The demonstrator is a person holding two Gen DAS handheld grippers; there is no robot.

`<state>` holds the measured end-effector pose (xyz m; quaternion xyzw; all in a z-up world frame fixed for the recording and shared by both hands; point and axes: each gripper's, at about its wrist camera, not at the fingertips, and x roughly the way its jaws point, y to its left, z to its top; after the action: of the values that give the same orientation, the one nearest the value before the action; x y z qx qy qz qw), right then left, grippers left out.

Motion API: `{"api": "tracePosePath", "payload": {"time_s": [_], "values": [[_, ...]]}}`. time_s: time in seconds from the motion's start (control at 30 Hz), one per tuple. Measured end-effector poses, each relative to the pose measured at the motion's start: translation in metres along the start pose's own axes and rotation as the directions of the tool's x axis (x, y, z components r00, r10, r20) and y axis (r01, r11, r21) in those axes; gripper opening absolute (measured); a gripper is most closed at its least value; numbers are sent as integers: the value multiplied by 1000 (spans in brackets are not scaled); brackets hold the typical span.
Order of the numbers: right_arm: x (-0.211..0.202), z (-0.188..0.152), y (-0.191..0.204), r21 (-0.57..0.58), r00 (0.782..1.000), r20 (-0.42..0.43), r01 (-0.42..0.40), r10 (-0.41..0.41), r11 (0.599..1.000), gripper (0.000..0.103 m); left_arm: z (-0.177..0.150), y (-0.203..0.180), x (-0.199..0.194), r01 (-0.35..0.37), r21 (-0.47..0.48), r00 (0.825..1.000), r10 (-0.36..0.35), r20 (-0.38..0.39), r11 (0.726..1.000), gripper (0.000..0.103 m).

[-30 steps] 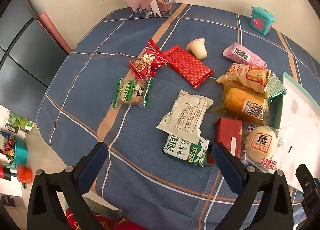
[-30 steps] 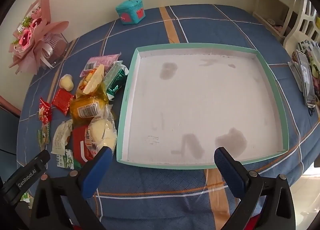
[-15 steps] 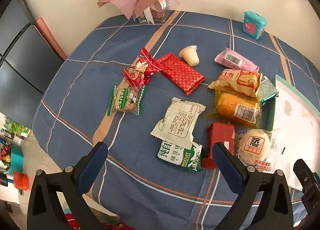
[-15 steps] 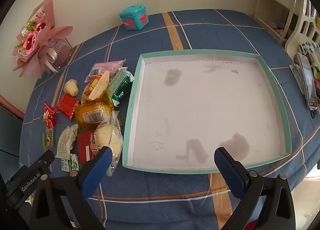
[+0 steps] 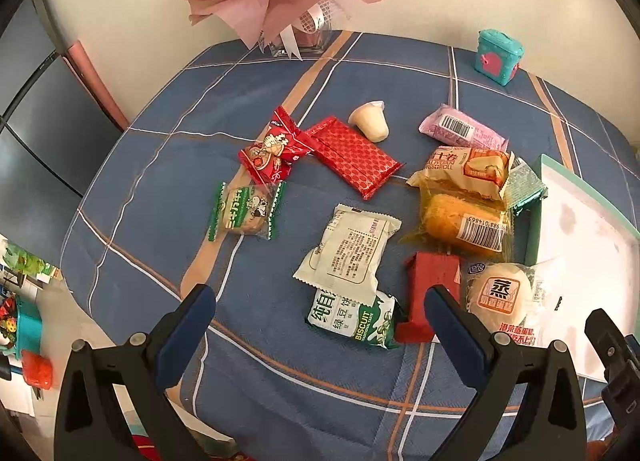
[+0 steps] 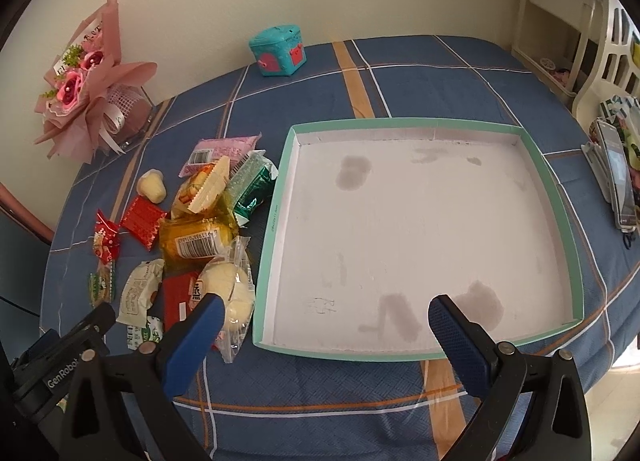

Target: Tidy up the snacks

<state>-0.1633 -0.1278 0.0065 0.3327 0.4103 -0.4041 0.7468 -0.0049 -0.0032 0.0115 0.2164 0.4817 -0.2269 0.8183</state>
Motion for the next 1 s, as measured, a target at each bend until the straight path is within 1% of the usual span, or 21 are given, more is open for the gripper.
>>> {"api": "tracePosePath", "payload": {"time_s": [0.13, 0.37, 0.6, 1.0], "values": [[2, 0, 0, 2, 1000, -3, 7, -7, 1000, 103, 0, -1, -1, 6, 5, 1000, -6, 2, 1000, 103], [4, 0, -1, 7, 1000, -10, 12, -12, 1000, 103, 0, -5, -4, 38, 15, 999, -38, 12, 999, 103], [6, -2, 1, 3, 1000, -24, 16, -16, 1000, 103, 1, -2, -4, 30, 5, 999, -30, 13, 1000, 103], [6, -2, 1, 10, 1000, -22, 14, -14, 1000, 103, 0, -2, -6, 29, 0, 999, -29, 23, 1000, 103]]}}
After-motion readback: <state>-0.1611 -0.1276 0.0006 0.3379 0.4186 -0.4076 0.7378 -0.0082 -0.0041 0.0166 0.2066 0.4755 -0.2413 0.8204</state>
